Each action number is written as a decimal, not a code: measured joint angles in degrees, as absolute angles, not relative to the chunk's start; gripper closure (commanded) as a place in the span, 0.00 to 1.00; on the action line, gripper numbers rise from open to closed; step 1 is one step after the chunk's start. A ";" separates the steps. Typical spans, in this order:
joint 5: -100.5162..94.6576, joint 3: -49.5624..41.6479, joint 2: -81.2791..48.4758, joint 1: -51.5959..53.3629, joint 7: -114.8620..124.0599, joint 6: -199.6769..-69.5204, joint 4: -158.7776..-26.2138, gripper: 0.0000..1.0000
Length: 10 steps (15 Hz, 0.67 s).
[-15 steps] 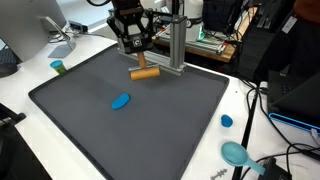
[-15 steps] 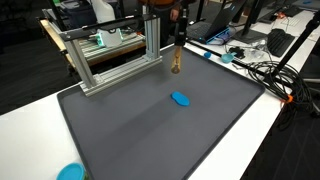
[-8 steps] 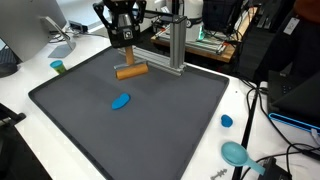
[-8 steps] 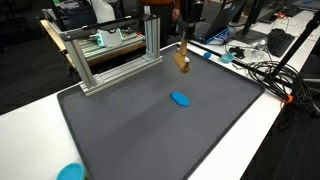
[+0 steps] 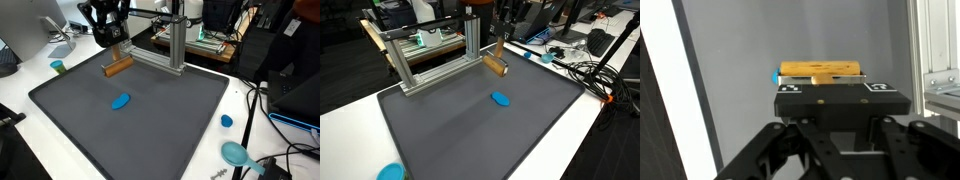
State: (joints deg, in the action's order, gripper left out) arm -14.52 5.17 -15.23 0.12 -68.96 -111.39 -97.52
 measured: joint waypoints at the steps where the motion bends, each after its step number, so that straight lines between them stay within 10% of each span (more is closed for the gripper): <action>1: -14.96 5.11 -16.83 0.12 -69.45 -111.37 -95.85 0.53; 3: -15.00 5.00 -19.54 0.12 -69.84 -111.37 -93.11 0.53; 4: -15.01 4.99 -20.31 0.12 -69.93 -111.37 -92.33 0.78; 10: -15.08 4.99 -22.33 0.07 -71.82 -112.70 -92.19 0.78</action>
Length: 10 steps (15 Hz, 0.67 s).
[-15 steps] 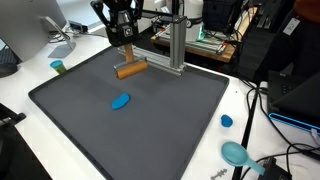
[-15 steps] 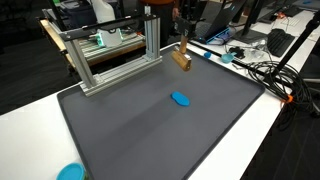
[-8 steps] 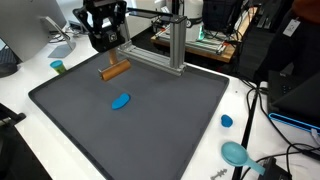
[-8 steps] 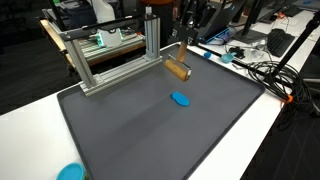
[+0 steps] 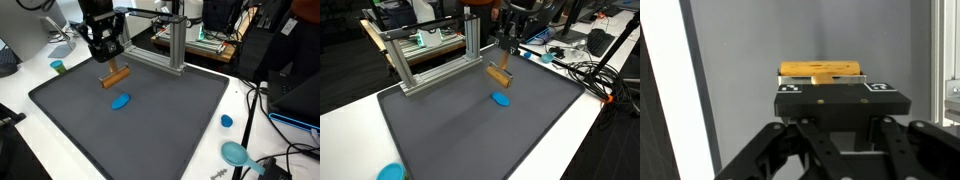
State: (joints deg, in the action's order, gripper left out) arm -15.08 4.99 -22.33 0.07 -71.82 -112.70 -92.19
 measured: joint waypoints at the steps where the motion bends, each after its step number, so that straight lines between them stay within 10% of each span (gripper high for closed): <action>1: -15.06 4.99 -23.01 -0.01 -72.85 -113.30 -92.22 0.78; 6: -15.03 4.99 -26.07 -0.51 -79.01 -118.09 -93.03 0.78; 7: -15.03 4.99 -26.65 -0.55 -79.98 -119.04 -93.13 0.53; 10: -14.80 4.99 -27.73 -0.65 -80.96 -119.72 -93.13 0.53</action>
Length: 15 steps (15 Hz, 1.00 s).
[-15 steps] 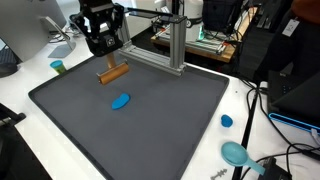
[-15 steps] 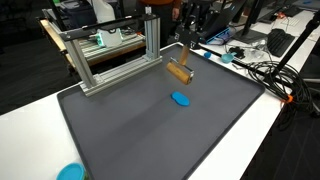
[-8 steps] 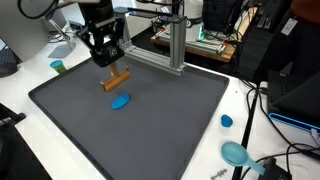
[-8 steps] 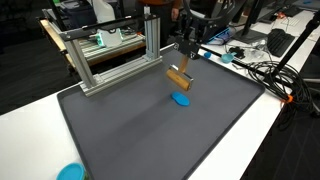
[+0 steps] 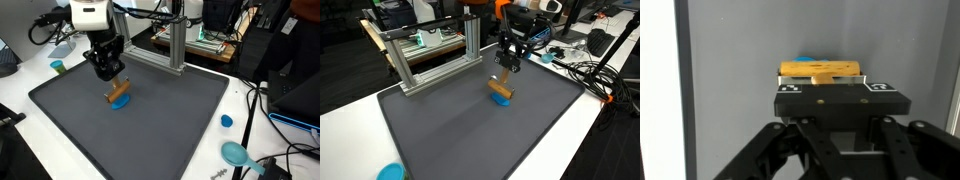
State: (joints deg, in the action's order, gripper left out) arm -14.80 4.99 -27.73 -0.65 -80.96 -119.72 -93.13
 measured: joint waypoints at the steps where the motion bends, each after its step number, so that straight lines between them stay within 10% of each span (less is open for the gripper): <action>1: -14.79 4.99 -27.77 -0.66 -81.07 -119.76 -93.13 0.53; 2: -14.79 4.99 -27.75 -0.66 -81.13 -119.77 -93.12 0.78; 15: -14.71 4.59 -29.85 -0.73 -80.71 -124.59 -95.37 0.78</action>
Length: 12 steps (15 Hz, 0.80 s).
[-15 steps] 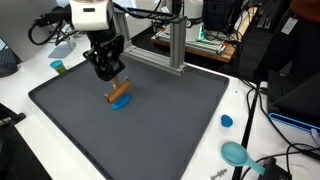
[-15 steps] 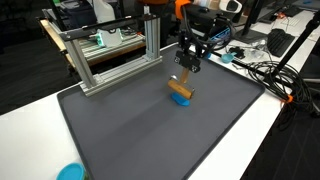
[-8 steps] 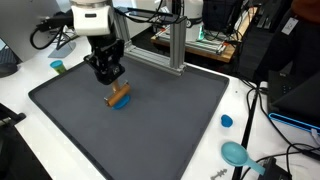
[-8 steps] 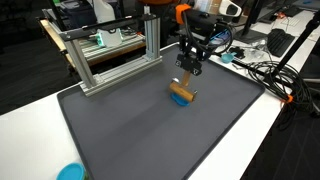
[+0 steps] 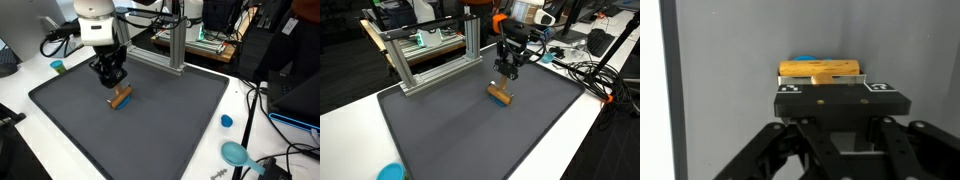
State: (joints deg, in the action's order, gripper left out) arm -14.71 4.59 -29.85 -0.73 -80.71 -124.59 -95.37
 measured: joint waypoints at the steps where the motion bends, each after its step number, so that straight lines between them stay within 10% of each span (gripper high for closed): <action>1: -14.67 4.60 -29.86 -0.74 -80.70 -124.64 -95.40 0.78; 12: -10.16 5.65 -29.84 -2.97 -85.34 -125.30 -95.61 0.78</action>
State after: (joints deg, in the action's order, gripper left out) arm -10.16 5.65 -29.84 -2.97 -85.34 -125.30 -95.61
